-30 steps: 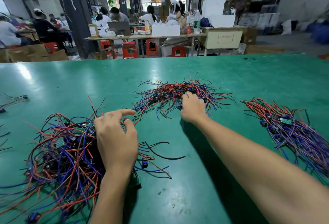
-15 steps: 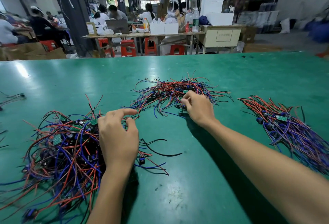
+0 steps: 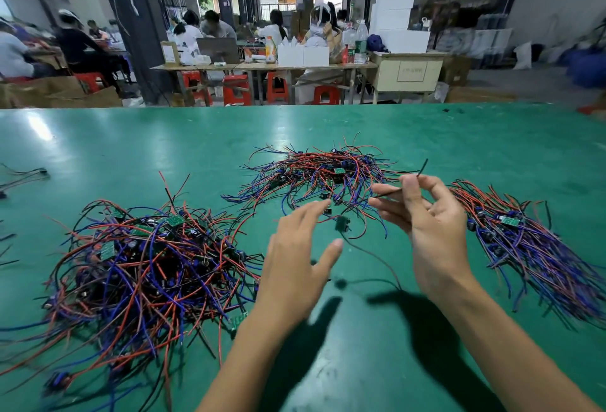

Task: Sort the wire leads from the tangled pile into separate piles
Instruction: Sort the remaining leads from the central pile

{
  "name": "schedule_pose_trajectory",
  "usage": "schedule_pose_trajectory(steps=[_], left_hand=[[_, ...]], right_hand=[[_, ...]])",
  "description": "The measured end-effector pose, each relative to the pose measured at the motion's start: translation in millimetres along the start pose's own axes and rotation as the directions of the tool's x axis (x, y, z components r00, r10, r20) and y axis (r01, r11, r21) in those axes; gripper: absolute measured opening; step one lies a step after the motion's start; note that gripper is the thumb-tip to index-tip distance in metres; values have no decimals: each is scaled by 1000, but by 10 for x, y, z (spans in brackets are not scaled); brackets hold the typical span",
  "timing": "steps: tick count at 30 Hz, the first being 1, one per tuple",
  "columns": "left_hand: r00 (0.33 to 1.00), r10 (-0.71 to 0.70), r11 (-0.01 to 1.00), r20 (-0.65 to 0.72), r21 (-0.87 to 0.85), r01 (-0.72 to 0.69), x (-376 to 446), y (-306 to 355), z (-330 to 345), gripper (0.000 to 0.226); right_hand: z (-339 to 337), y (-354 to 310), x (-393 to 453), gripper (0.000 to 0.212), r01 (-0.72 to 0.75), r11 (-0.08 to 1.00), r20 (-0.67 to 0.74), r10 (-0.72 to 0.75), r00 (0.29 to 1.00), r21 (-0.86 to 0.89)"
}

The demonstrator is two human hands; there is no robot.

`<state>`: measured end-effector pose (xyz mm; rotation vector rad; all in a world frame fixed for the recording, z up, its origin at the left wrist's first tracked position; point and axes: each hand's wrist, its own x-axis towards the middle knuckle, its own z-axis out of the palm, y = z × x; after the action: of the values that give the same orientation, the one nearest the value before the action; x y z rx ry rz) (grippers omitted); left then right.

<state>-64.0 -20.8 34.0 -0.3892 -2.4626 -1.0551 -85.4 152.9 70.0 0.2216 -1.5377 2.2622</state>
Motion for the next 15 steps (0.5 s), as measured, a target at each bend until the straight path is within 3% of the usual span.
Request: schedule_pose_trajectory(steps=[3, 6, 9, 12, 15], left_hand=[[998, 65, 998, 10, -25, -65, -23, 94, 59, 41], [999, 34, 996, -34, -82, -37, -55, 199, 76, 25], [998, -60, 938, -32, -344, 46, -49, 260, 67, 23], [990, -143, 838, 7, -532, 125, -24, 304, 45, 22], [972, -229, 738, 58, -641, 212, -22, 284, 57, 31]], right_hand=[[-48, -59, -50, 13, -158, 977, 42, 154, 987, 146], [-134, -100, -30, 13, -236, 955, 46, 232, 972, 182], [-229, -95, -24, 25, -285, 958, 25, 286, 958, -30], [-287, -78, -47, 19, -213, 912, -1, 227, 974, -351], [-263, -85, -103, 15, -96, 877, 228, 226, 947, -470]])
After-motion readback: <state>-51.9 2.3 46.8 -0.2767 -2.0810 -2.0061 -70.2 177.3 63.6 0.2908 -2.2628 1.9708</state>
